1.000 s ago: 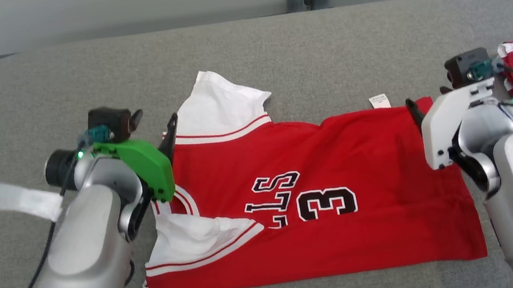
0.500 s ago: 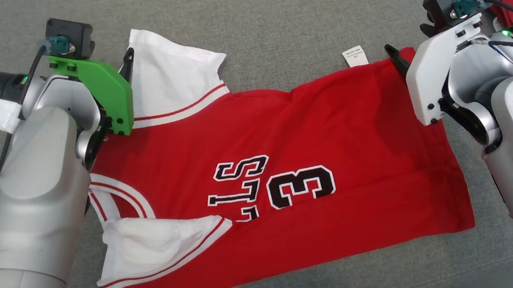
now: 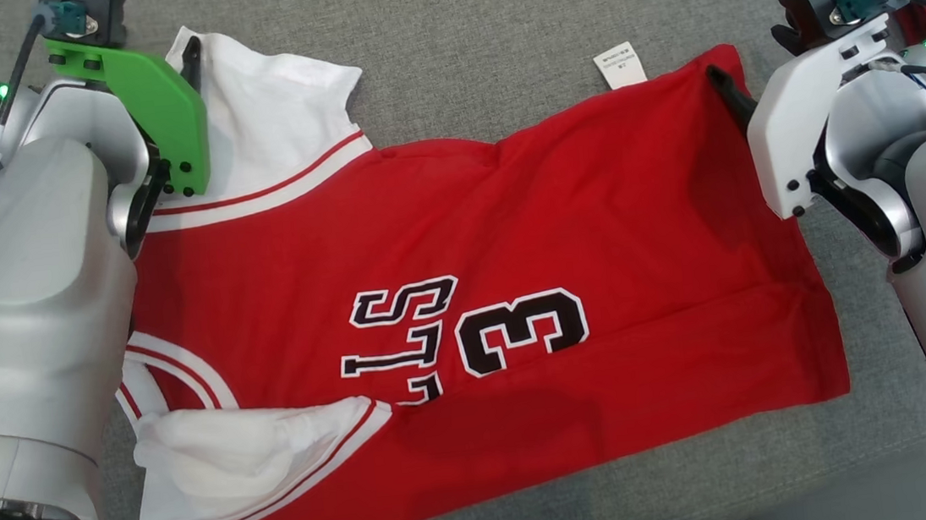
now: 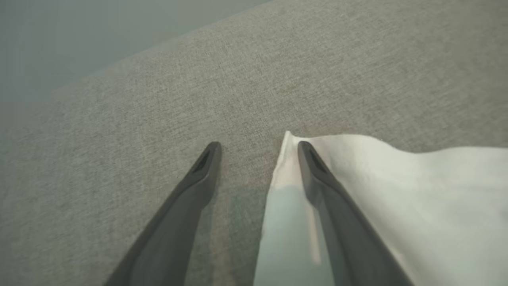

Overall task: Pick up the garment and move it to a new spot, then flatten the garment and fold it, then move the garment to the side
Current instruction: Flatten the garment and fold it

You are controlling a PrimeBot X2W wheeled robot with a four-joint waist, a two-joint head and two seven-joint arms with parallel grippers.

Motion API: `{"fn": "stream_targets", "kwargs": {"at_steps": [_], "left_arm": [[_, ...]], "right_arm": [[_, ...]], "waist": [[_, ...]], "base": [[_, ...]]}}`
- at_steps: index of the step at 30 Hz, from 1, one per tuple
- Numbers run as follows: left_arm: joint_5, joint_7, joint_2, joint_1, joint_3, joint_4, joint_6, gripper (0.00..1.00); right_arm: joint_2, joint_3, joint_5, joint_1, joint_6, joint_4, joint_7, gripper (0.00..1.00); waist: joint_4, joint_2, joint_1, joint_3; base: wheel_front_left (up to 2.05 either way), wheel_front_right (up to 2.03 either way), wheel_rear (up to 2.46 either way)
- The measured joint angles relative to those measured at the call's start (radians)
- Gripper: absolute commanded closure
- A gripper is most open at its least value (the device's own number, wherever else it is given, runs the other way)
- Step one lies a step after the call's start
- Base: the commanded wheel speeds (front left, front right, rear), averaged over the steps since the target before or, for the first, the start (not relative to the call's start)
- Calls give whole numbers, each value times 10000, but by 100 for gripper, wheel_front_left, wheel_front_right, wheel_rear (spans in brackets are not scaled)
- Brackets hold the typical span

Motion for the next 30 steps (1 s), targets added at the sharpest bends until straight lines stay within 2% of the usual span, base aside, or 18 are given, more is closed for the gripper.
{"fn": "stream_targets", "kwargs": {"at_steps": [1, 2, 3, 4, 5, 11, 17, 20, 30], "left_arm": [[-109, 50, -52, -7, -123, -6, 6, 2], [-219, 98, -84, -12, -251, -4, 15, 25], [-345, 213, -107, -12, -370, 12, 15, 56], [-460, 288, -136, -15, -481, 10, 15, 76], [-560, 349, -167, -21, -585, 2, 15, 100], [-757, 435, -372, -189, -938, 222, -2, 100], [-872, 138, -825, -272, -1039, 627, 4, 100], [-970, 17, -974, -286, -1106, 790, 6, 100], [-1325, -215, -1185, -494, -1538, 1037, 6, 100]], "right_arm": [[-12, -15, 0, 1, 0, -12, 2, 0], [-33, -38, 0, 1, 0, -15, 15, 0], [-54, -54, 0, 1, 0, -19, 33, 0], [-54, -58, 0, -1, 0, -29, 50, 0], [-58, -46, 8, -5, 0, -36, 111, 0], [-176, -278, -54, -181, 0, -217, 169, 0], [278, -604, -493, -67, 2, -171, -50, 0], [483, -523, -589, -55, 2, -6, 414, 0], [445, -773, -1275, -117, 0, 213, 1404, 0]], "waist": [[10, 0, 0, 23], [31, 0, 0, 35], [55, 0, 0, 42], [78, 0, -1, 47], [99, 0, -1, 53], [280, 0, -2, 64], [573, 0, -2, 52], [664, 0, -2, 25], [874, 0, -2, 131]], "base": [[0, 0, 0], [0, 0, 0], [0, 0, 0], [0, 0, 0], [0, 0, 0], [0, 0, 0], [0, 0, 0], [0, 0, 0], [0, 0, 0]]}}
